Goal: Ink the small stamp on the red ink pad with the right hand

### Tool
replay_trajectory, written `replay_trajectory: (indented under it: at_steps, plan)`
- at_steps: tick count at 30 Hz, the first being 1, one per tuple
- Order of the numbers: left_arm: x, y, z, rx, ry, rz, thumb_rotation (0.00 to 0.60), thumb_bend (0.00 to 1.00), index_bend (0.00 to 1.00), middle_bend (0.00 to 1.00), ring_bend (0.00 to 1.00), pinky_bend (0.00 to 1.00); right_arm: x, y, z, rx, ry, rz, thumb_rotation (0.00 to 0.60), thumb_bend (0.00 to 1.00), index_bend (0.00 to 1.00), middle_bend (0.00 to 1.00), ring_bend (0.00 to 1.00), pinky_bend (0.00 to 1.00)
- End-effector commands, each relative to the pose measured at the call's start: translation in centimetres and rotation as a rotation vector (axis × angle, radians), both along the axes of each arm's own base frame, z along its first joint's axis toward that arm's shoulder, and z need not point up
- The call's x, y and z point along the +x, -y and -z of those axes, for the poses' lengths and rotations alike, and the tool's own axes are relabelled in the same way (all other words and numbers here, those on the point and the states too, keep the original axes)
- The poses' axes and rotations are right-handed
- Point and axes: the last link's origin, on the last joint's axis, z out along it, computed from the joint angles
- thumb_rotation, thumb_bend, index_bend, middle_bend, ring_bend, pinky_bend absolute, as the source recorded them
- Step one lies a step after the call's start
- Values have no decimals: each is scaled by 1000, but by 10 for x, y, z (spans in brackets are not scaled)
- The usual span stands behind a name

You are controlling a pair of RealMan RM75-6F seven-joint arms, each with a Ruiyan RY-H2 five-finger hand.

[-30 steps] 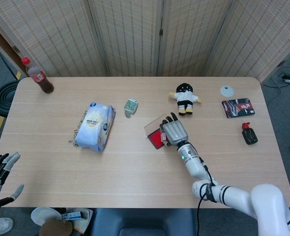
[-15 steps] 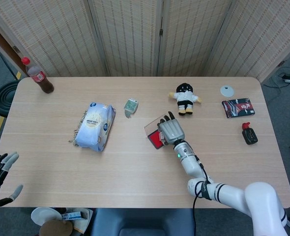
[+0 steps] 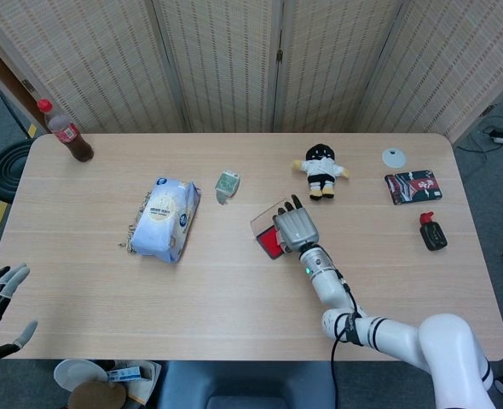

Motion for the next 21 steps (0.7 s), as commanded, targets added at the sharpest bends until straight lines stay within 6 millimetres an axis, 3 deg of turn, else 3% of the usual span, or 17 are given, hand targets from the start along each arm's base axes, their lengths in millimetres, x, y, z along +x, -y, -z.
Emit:
replay_trajectory:
  at_steps: [1,11,21]
  plan:
    - [0,-1,1,-2,-3,0,600,340,0,0,0,33,3,-1,-5,-6,18,-6,600,277,773,295,153,0]
    - [0,-4,6,0,-30,-12,600,340,0,0,0,32,10,-25,-57,-43,65,-64,600,280,773,295,153,0]
    - [2,-3,9,18,-48,-31,600,340,0,0,0,33,-27,-73,-83,27,45,-25,600,303,773,284,154,0]
